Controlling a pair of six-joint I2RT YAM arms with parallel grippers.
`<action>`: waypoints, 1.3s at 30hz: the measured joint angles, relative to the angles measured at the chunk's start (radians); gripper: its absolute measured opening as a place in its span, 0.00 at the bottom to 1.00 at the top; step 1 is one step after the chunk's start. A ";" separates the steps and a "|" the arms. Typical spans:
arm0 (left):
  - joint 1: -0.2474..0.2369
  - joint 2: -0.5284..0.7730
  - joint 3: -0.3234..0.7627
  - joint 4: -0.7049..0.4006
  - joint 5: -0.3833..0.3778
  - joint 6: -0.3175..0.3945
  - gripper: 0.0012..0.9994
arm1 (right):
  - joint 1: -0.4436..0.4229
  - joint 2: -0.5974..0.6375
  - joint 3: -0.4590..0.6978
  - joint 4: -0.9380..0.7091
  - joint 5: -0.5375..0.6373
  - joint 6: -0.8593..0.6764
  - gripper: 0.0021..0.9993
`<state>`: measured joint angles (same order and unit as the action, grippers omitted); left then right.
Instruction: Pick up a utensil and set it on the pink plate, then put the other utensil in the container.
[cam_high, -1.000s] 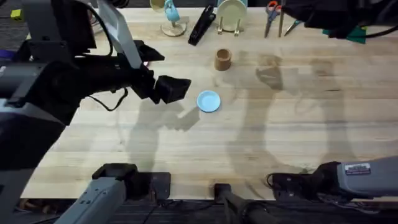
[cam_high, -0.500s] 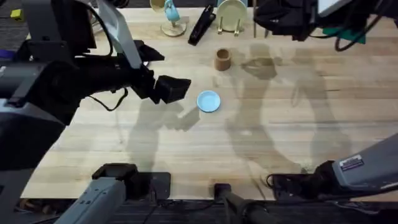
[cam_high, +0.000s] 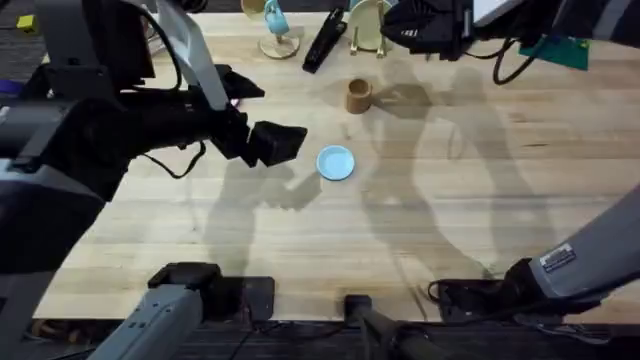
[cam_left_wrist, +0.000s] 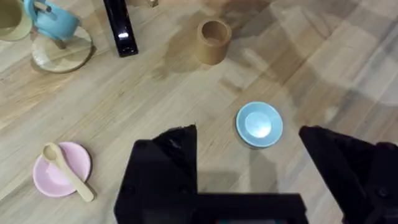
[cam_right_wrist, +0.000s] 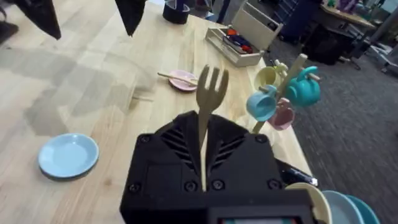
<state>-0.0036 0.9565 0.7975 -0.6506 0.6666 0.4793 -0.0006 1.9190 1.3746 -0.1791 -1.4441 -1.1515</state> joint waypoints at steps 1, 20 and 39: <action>0.000 0.000 0.000 0.000 0.000 0.000 0.99 | 0.001 0.004 0.000 0.001 0.000 0.003 0.03; 0.000 0.000 0.000 0.000 0.000 0.000 0.99 | 0.046 0.111 0.000 0.079 0.000 0.023 0.03; 0.000 0.000 0.000 0.000 0.000 0.000 0.99 | 0.077 0.226 0.001 0.158 0.000 0.027 0.03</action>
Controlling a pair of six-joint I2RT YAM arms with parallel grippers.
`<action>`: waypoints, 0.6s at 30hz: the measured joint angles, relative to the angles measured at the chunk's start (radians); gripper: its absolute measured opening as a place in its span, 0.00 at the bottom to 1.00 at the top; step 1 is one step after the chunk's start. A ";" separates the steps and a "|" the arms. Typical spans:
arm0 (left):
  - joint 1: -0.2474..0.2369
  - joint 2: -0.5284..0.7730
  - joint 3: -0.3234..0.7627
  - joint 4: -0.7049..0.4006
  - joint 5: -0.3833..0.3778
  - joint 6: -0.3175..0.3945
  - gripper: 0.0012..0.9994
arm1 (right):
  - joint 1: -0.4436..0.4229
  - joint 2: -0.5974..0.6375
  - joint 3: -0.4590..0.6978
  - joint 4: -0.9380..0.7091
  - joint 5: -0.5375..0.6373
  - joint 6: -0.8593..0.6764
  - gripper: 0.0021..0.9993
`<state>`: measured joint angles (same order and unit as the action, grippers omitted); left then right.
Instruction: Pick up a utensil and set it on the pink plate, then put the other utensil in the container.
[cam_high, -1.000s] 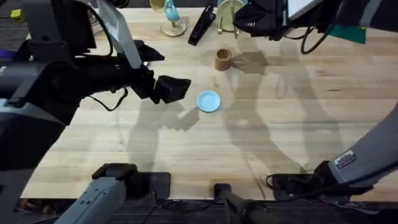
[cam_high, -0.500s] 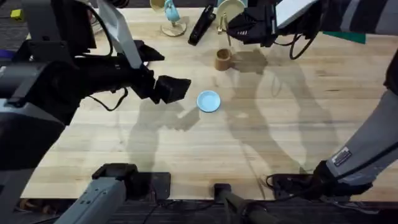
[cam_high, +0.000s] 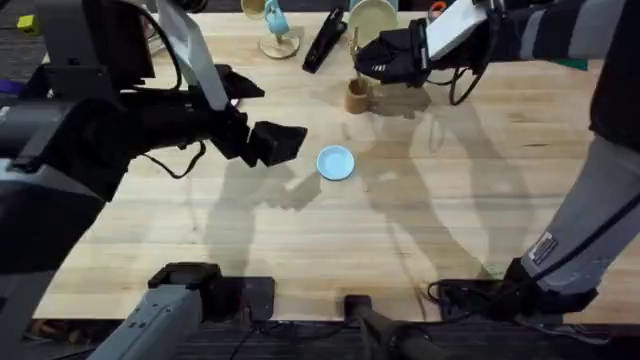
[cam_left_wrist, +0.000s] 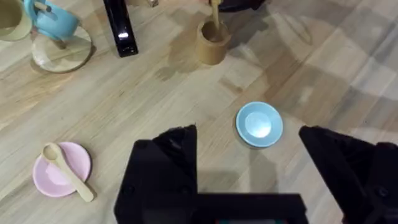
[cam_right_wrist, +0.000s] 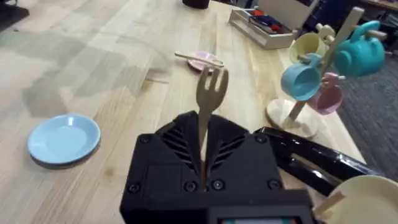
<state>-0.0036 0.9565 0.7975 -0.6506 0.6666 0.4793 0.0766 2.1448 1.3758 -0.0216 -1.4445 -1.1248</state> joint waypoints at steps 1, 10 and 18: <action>0.000 0.000 0.000 0.000 0.000 0.000 0.99 | 0.002 0.004 0.000 0.000 0.000 0.000 0.03; 0.000 0.000 0.000 0.000 0.000 0.000 0.99 | 0.006 0.021 0.000 0.002 0.000 0.000 0.03; 0.000 0.000 0.000 0.000 0.000 0.000 1.00 | 0.006 0.022 0.000 0.002 0.000 0.000 0.03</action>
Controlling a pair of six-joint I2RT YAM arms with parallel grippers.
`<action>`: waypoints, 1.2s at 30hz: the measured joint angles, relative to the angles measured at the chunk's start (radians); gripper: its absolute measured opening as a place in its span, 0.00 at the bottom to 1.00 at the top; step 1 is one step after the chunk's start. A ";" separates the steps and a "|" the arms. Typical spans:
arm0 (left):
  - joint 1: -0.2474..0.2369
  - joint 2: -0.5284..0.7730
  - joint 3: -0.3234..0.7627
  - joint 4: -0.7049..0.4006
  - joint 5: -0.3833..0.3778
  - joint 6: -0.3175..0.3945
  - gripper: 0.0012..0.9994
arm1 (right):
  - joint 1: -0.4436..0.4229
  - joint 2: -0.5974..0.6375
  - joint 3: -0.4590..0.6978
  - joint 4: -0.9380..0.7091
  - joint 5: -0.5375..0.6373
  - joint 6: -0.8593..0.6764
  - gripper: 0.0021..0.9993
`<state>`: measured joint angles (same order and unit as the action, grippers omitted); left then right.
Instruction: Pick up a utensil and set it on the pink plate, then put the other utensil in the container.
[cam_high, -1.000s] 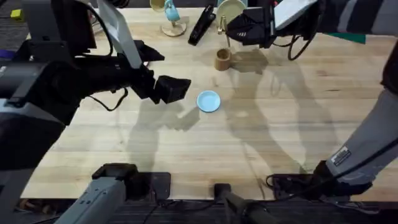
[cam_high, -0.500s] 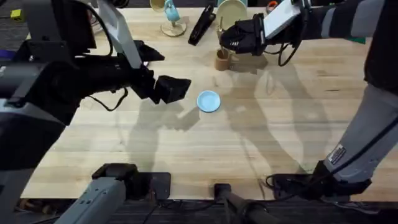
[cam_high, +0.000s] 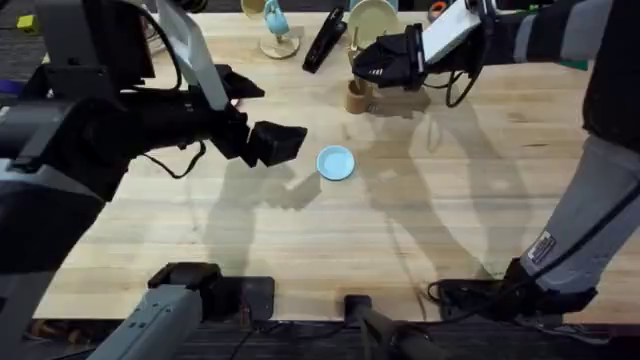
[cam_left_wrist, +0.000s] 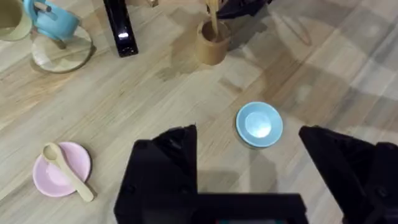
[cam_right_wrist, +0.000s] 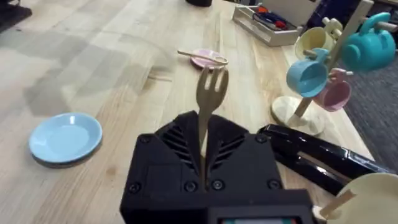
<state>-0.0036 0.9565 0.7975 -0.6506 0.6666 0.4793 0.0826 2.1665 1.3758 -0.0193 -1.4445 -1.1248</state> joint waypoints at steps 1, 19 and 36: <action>0.000 0.000 0.000 0.000 0.000 0.000 1.00 | 0.000 0.000 0.000 -0.001 0.000 0.000 0.03; 0.000 0.000 0.000 0.000 0.000 0.000 0.99 | 0.000 0.046 0.000 -0.004 0.000 0.005 0.13; 0.000 0.000 0.000 0.000 0.000 0.000 1.00 | 0.000 0.046 0.000 0.014 -0.007 0.060 0.45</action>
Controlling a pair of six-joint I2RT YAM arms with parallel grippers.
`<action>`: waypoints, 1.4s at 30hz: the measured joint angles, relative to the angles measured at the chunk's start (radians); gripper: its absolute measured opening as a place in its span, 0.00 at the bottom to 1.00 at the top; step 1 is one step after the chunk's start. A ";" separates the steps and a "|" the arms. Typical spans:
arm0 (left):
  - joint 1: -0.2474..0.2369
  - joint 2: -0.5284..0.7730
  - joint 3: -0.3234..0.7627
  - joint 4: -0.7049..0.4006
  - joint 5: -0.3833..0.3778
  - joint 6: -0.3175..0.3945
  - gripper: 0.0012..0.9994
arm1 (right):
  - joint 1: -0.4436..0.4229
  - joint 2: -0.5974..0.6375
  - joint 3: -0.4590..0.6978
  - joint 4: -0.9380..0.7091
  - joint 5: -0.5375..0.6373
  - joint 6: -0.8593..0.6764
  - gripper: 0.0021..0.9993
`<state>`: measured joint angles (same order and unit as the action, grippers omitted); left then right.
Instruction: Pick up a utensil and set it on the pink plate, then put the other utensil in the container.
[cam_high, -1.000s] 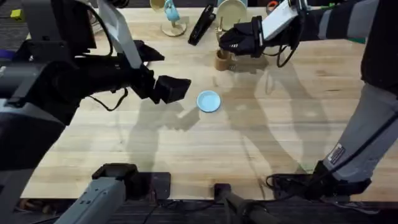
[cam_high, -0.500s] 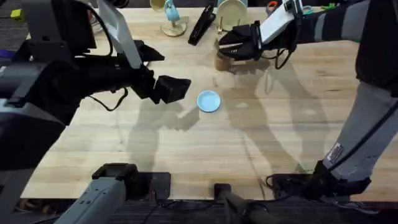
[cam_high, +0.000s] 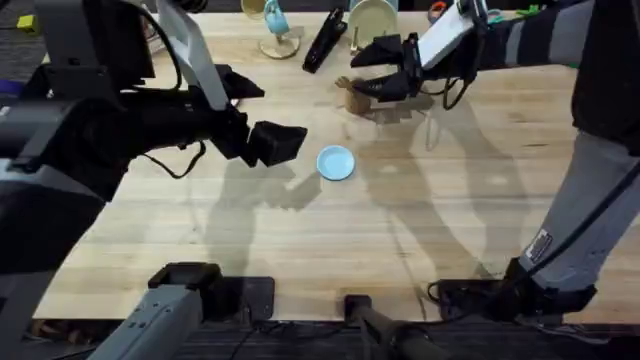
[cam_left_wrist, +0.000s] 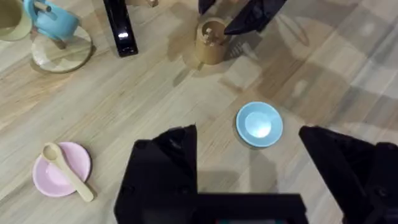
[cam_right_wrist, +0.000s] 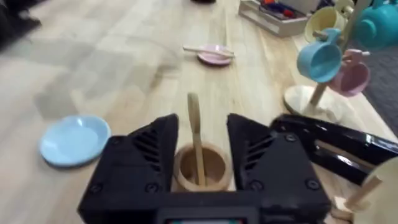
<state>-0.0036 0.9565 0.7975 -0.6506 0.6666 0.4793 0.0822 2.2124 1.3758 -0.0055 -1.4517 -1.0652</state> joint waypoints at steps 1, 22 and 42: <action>0.000 0.000 0.000 0.000 0.000 0.000 1.00 | 0.000 0.000 0.001 0.008 -0.010 0.026 0.49; 0.000 0.000 0.000 0.000 0.000 0.000 1.00 | -0.020 -0.046 0.315 0.004 0.049 0.781 0.78; 0.000 0.000 0.000 0.000 0.000 0.000 0.99 | -0.030 -0.528 0.350 -0.878 0.764 0.740 0.97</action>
<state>-0.0036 0.9565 0.7975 -0.6506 0.6666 0.4793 0.0521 1.6848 1.7256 -0.8834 -0.6872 -0.3255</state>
